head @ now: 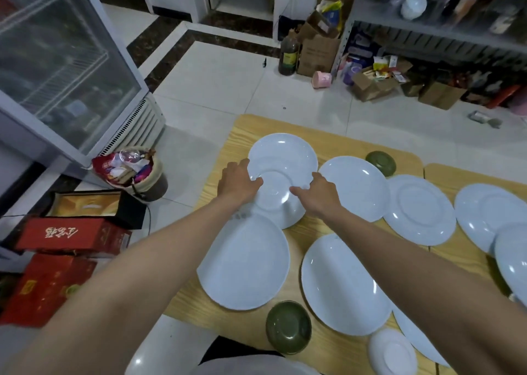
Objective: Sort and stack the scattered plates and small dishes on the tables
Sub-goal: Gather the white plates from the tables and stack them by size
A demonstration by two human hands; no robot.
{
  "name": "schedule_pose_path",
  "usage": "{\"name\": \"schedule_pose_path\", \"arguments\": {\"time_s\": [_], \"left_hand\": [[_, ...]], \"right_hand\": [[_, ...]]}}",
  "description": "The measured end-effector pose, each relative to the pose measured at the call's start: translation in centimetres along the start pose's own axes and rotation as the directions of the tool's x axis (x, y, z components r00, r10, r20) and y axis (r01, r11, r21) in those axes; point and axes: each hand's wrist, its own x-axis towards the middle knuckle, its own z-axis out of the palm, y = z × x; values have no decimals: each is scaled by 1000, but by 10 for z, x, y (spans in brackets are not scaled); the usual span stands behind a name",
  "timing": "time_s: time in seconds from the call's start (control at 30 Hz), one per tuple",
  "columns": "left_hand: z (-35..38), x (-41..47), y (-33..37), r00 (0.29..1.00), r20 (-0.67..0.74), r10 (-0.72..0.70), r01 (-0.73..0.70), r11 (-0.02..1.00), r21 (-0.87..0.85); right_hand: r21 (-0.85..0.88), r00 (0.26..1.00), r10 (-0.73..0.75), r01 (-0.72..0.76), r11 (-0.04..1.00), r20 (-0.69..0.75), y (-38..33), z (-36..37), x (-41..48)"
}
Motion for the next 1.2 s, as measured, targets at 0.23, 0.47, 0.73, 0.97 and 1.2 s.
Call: {"name": "schedule_pose_path", "arguments": {"time_s": [0.23, 0.47, 0.73, 0.97, 1.2], "left_hand": [[17, 38, -24, 984, 133, -120, 128, 990, -59], [33, 60, -42, 980, 159, -123, 144, 981, -128], [31, 62, -50, 984, 99, -146, 172, 918, -358], [5, 48, -23, 991, -38, -127, 97, 886, -453], [-30, 16, 16, 978, -191, -84, -28, 854, -520]], "right_hand": [[172, 985, 170, -174, 970, 43, 13, 28, 30], [265, 969, 247, -241, 934, 9, 20, 39, 43], [349, 970, 240, -211, 913, -43, 20, 30, 43], [383, 972, 164, -89, 920, -168, 2, 4, 35], [398, 930, 4, 153, 904, -368, -15, -33, 4]]}}
